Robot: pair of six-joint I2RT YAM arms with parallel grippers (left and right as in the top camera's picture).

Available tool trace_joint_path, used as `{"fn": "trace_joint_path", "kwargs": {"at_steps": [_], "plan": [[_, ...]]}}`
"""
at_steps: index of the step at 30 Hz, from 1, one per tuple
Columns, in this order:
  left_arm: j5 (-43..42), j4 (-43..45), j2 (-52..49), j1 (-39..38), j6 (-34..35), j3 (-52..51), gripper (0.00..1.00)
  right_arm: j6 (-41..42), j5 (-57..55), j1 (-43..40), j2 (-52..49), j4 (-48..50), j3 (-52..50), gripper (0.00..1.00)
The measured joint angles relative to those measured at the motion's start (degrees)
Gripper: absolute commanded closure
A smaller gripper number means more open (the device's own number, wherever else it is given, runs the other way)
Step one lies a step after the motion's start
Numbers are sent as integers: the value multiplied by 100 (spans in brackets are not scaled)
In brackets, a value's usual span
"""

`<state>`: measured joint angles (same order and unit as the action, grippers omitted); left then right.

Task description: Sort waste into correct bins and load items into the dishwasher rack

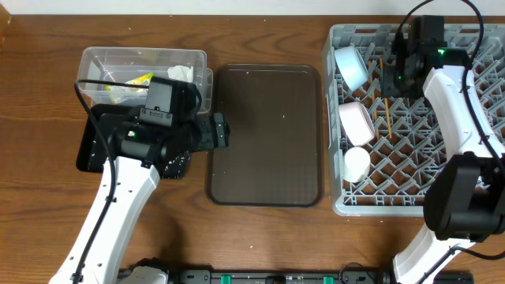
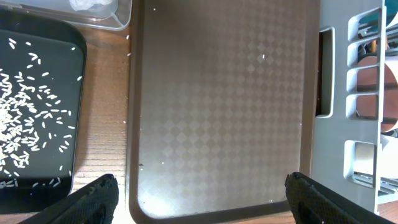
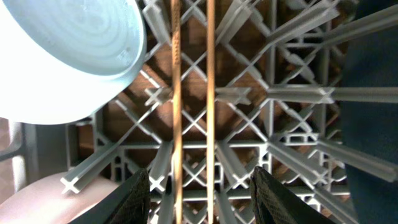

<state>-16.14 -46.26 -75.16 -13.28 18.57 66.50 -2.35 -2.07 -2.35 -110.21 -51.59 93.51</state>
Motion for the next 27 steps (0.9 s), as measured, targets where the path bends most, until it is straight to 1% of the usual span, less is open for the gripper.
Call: {"fn": "trace_joint_path", "kwargs": {"at_steps": [5, 9, 10, 11, 12, 13, 20, 23, 27], "plan": [[0, 0, 0, 0, 0, 0, 12, 2, 361, 70, 17, -284, 0, 47], [0, 0, 2, 0, 0, 0, 12, 4, 673, 197, 308, -586, 0, 42], [2, 0, 0, 0, 0, 0, 11, 7, 717, 240, 472, -658, 0, 37], [0, 0, 0, 0, 0, 0, 11, 11, 763, 289, 671, -726, 0, 28], [0, 0, 0, 0, 0, 0, 12, 33, 793, 321, 898, -780, 0, 12], [2, 0, 2, 0, 0, 0, 12, 20, 820, 385, 1163, -855, 2, 1], [2, 0, 2, 0, 0, 0, 12, 20, 918, 684, 3008, -1528, 94, 1], [0, 0, 0, 0, 0, 0, 12, 20, 914, 682, 3556, -1766, 114, 1], [0, -2, 0, 0, 0, 0, 12, 13, 909, 682, 3891, -2159, 116, 1]]}}
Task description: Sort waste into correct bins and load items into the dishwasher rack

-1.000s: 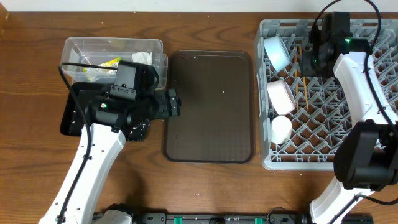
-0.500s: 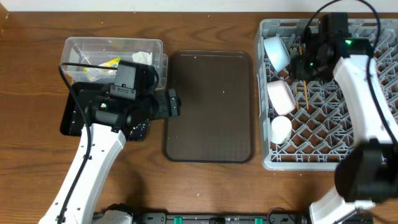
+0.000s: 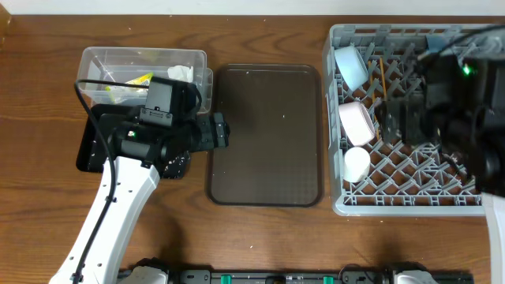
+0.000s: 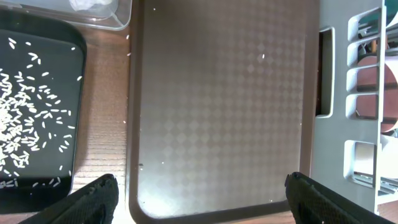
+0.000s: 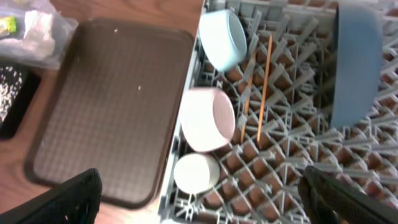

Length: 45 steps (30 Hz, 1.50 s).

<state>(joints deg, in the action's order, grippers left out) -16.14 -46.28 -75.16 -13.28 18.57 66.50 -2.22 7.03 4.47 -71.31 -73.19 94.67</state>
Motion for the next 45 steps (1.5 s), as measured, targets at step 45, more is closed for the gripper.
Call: {"fn": "trace_joint_path", "kwargs": {"at_steps": [45], "plan": [[0, 0, 2, 0, 2, 17, 12, 800, -612, -262, 6916, 6872, -9394, 1]]}}
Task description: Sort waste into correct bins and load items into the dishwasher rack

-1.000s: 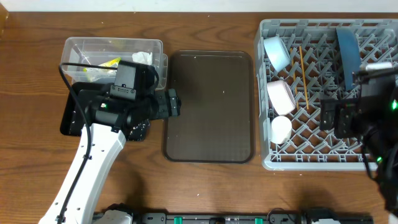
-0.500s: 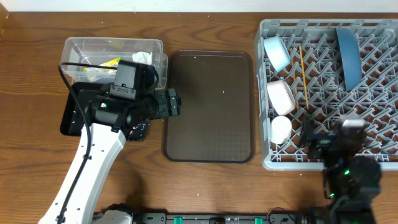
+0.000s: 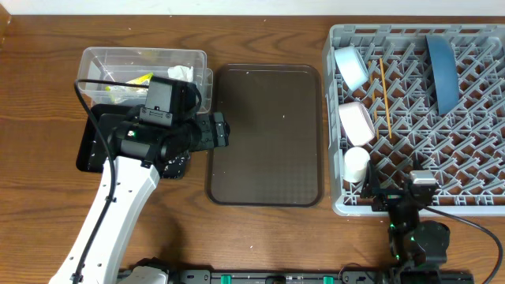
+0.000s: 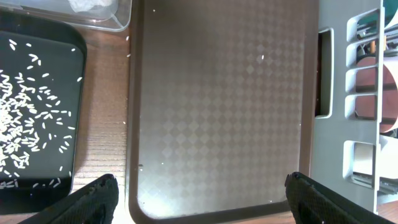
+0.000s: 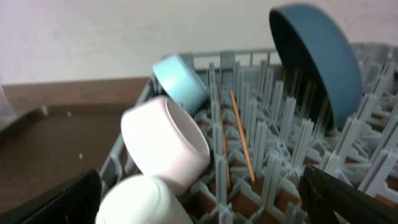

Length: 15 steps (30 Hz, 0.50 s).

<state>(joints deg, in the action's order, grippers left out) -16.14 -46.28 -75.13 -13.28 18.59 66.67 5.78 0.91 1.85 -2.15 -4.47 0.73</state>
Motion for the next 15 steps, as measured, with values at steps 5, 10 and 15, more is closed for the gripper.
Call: {"fn": "trace_joint_path", "kwargs": {"at_steps": [5, 10, 15], "plan": [[2, 2, -2, 0, -2, 0, 12, 59, 0, 101, 131, 26, -7, 1], [2, 2, -2, 0, -2, 0, 12, 83, 24, 214, 131, 26, -9, 1], [0, 2, -2, 0, -2, 0, 12, 83, 24, 216, 131, 26, -9, 1]]}}
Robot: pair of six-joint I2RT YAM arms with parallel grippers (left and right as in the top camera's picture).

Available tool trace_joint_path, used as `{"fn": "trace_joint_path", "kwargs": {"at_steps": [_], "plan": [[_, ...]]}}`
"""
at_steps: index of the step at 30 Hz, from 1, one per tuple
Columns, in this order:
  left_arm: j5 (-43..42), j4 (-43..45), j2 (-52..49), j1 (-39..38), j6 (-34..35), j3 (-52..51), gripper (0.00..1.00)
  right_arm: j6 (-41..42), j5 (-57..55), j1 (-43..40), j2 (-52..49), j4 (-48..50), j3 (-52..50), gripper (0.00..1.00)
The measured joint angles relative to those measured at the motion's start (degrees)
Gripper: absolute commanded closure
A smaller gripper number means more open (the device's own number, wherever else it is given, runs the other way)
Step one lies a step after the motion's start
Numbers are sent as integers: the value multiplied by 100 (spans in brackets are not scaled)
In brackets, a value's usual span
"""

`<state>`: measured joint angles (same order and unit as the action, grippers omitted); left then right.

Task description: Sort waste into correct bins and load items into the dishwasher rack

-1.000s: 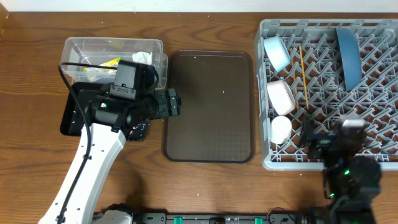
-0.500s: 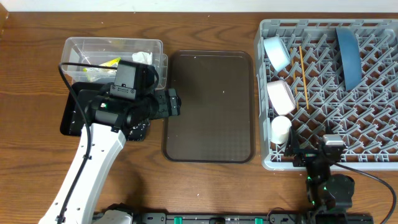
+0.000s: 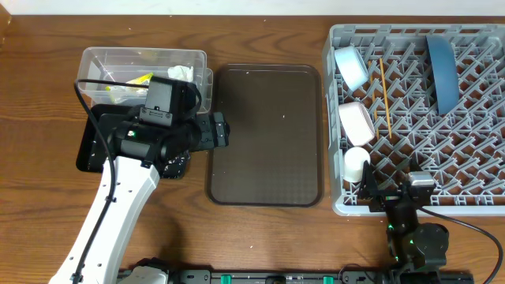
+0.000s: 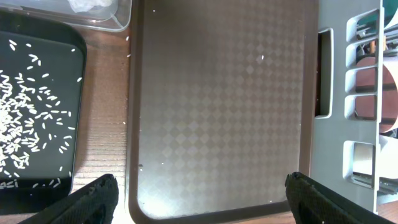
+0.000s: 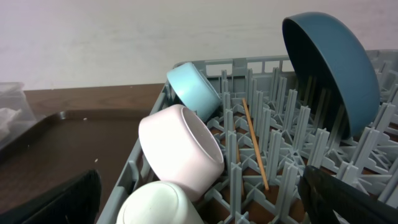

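Note:
The grey dishwasher rack (image 3: 341, 207) holds a light blue bowl (image 3: 348, 65), a pink cup (image 3: 356, 122), a white cup (image 3: 356, 164), two chopsticks (image 3: 385, 87) and a dark blue bowl (image 3: 442, 59). My right gripper (image 3: 392, 192) sits low at the rack's front edge, open and empty, looking across the cups (image 5: 180, 149). The brown tray (image 3: 264, 134) is bare. My left gripper (image 3: 219, 130) hovers open over the tray's left edge, holding nothing. Left of it are a clear bin (image 3: 142, 67) of waste and a black tray (image 4: 37, 112) strewn with rice.
The rack fills the right side of the table, its left wall (image 4: 333, 124) close to the brown tray. The left arm's body covers part of the black tray. Bare wood lies in front of the tray and at the far left.
The right gripper has shifted slightly at the rack's front edge, and its view of the cups is a little nearer and sharper. The left arm has not moved.
First the right gripper was open low over the chopsticks at the back of the rack. Then it was high above the rack, empty. Later it sat down at the rack's front edge, where it still is. The left gripper stayed open over the tray throughout.

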<state>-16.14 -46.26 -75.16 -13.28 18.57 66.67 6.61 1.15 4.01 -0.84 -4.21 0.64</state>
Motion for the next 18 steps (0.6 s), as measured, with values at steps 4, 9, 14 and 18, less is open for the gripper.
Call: {"fn": "trace_joint_path", "kwargs": {"at_steps": [4, 9, 14, 18], "plan": [[0, 0, 2, 0, 0, 0, 12, 2, 0, 0, 0, 0, 0, 1], [0, 0, 2, 0, 0, 0, 12, 20, 0, 0, 0, 0, 0, 1], [2, 0, 0, 0, 0, 0, 12, 22, 0, 0, 0, 0, 0, 1], [164, -2, 2, 0, -37, 0, 12, 22, 0, 0, 0, 0, 0, 1]]}}
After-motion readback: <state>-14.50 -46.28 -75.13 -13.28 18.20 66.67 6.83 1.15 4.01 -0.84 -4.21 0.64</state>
